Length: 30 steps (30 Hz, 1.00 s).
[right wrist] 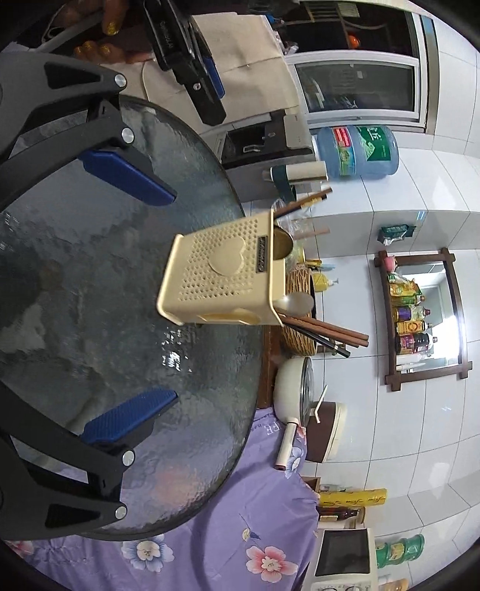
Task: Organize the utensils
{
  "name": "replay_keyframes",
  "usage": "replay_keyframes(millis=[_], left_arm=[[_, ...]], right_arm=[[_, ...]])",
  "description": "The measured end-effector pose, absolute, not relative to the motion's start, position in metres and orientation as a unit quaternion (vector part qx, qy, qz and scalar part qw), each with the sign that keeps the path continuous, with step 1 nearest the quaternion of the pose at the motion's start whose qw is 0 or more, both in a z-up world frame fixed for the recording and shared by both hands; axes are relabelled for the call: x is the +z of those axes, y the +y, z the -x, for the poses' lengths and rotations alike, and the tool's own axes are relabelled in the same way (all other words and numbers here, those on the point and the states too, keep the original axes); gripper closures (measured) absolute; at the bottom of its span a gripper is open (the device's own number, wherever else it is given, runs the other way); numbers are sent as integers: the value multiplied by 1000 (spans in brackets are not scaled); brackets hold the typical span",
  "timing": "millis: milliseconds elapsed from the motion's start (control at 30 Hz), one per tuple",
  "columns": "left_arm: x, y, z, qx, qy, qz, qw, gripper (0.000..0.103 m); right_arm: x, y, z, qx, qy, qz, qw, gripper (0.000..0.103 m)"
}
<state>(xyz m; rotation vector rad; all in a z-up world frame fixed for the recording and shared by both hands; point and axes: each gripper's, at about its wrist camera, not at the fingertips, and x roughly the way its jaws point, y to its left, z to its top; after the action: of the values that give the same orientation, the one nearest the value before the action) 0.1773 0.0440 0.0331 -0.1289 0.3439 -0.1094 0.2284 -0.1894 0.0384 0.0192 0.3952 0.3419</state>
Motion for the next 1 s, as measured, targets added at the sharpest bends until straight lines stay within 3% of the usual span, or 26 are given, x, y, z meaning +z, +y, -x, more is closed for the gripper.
replay_keyframes(millis=[300, 600, 1000], left_arm=[[18, 40, -121, -41, 164, 49, 984, 7], [13, 33, -68, -26, 157, 9, 987, 7], [5, 41, -40, -32, 173, 12, 984, 7]], right_arm=[[25, -194, -161, 177, 211, -19, 961, 6], [18, -190, -95, 179, 177, 5, 968, 6], [19, -198, -56, 177, 157, 4, 972, 6]])
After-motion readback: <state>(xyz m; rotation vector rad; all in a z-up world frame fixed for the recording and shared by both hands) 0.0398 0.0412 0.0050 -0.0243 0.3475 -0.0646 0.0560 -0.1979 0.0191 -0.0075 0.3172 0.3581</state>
